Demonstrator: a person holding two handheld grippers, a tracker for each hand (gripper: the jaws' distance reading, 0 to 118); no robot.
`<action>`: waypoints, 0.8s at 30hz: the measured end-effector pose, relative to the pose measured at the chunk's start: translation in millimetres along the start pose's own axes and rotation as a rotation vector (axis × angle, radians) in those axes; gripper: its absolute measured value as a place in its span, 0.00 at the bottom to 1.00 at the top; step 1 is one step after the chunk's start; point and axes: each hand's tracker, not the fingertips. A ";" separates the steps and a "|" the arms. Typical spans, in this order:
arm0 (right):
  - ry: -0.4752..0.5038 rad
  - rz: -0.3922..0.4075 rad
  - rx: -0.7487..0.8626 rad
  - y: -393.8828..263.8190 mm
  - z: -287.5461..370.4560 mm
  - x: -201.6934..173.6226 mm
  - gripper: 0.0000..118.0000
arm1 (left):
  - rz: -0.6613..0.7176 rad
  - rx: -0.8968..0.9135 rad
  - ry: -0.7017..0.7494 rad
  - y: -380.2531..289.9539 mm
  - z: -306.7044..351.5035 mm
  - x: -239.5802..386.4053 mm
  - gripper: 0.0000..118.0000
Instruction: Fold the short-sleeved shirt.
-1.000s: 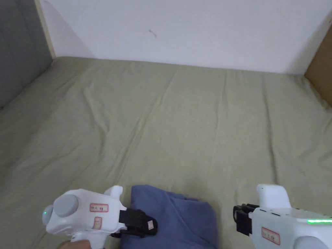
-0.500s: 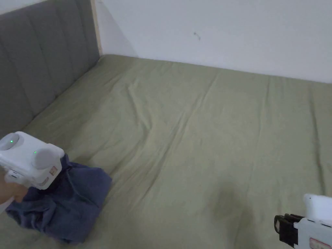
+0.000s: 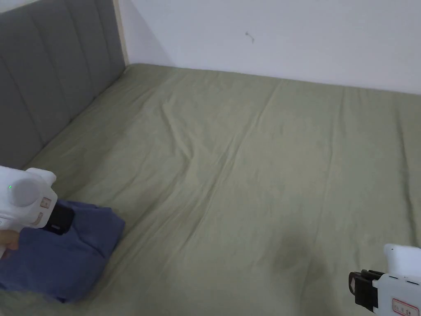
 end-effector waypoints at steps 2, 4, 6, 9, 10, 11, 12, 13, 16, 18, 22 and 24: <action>0.006 -0.013 0.007 -1.6 0.8 5.2 0.00 | 0.040 0.044 -0.068 -4.0 21.1 11.6 0.77; 0.016 -0.026 0.017 -2.9 4.2 9.2 0.00 | 0.059 0.076 -0.175 -9.5 38.5 26.7 0.56; 0.023 -0.033 0.027 -5.7 7.6 13.7 0.00 | 0.078 0.120 -0.274 -18.8 56.5 49.3 0.50; 0.041 -0.048 0.050 -9.6 15.9 17.7 0.00 | 0.081 0.187 -0.392 -37.9 74.6 91.6 0.01; 0.046 -0.053 0.062 -11.2 19.2 19.3 0.00 | 0.049 0.187 -0.391 -46.4 77.8 108.5 0.00; 0.047 -0.062 0.069 -12.7 23.1 21.0 0.00 | 0.026 0.184 -0.389 -55.6 79.8 125.7 0.00; 0.053 -0.063 0.078 -14.6 26.4 23.2 0.00 | 0.005 0.180 -0.396 -66.6 81.9 142.4 0.00; 0.059 -0.064 0.088 -19.3 27.1 27.3 0.00 | -0.008 0.181 -0.400 -74.7 82.2 156.6 0.00; 0.040 -0.063 0.108 -24.2 36.7 32.2 0.00 | -0.028 0.199 -0.388 -88.3 92.6 188.1 0.00; 0.017 -0.051 0.149 -24.6 53.9 29.8 0.00 | -0.018 0.230 -0.398 -91.2 106.3 199.3 0.00; -0.041 -0.037 0.282 -20.9 81.3 32.9 0.00 | 0.006 0.359 -0.374 -92.1 142.6 215.7 0.00; -0.065 -0.033 0.355 -13.7 99.1 32.0 0.00 | 0.029 0.437 -0.372 -88.5 174.1 220.1 0.00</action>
